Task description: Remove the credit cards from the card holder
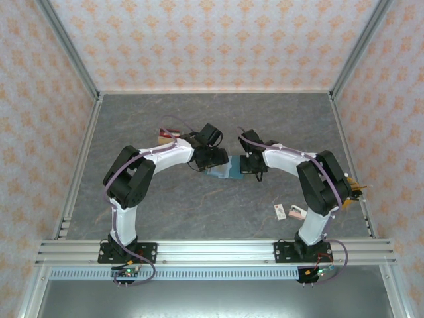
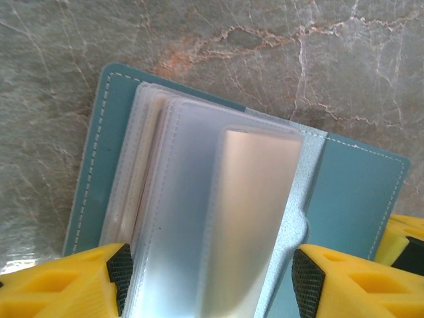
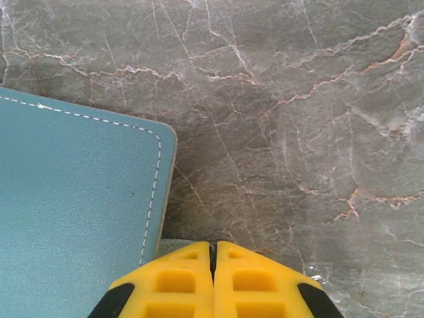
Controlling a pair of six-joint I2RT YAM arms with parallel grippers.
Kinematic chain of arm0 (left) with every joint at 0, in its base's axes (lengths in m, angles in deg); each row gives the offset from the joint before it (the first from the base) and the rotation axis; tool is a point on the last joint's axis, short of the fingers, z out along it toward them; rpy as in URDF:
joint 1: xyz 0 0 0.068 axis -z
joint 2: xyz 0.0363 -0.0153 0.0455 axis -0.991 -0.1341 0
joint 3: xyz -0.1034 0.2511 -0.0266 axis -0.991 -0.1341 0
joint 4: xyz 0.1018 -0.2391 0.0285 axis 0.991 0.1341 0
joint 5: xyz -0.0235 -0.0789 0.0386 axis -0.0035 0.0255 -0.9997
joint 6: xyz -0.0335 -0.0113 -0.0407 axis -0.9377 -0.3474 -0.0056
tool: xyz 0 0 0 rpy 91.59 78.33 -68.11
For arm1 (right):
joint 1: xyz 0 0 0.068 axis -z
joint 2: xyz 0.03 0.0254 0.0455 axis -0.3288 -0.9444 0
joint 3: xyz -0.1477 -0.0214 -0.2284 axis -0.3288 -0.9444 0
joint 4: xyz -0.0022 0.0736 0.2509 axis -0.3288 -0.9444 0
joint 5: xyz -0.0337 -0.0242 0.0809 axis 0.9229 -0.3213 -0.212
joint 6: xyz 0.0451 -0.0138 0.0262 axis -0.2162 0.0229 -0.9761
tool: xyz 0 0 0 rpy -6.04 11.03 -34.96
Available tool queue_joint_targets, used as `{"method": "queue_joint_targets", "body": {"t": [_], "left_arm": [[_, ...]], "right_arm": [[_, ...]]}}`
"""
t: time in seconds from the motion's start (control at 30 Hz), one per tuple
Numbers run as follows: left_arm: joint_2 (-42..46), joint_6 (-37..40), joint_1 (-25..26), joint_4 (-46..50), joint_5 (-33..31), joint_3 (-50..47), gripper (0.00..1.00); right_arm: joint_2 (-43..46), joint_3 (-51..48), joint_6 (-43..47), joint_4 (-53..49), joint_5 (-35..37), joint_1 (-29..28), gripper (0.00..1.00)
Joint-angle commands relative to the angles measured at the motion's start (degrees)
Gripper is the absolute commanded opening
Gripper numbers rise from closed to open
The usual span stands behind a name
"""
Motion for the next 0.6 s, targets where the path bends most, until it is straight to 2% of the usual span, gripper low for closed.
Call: {"method": "queue_joint_targets", "body": {"t": [0.0,0.57], "left_arm": [[-0.4,-0.7,-0.1,0.4,2.7,1.5,0.68],[1.7,1.8,-0.1,-1.2,8.2,2.2,0.67]], "right_arm": [[-2.1,-0.4,-0.3,0.3,0.1,0.3,0.03],[-1.5,-0.6,-0.6,0.4,-0.5,0.3,0.04]]}}
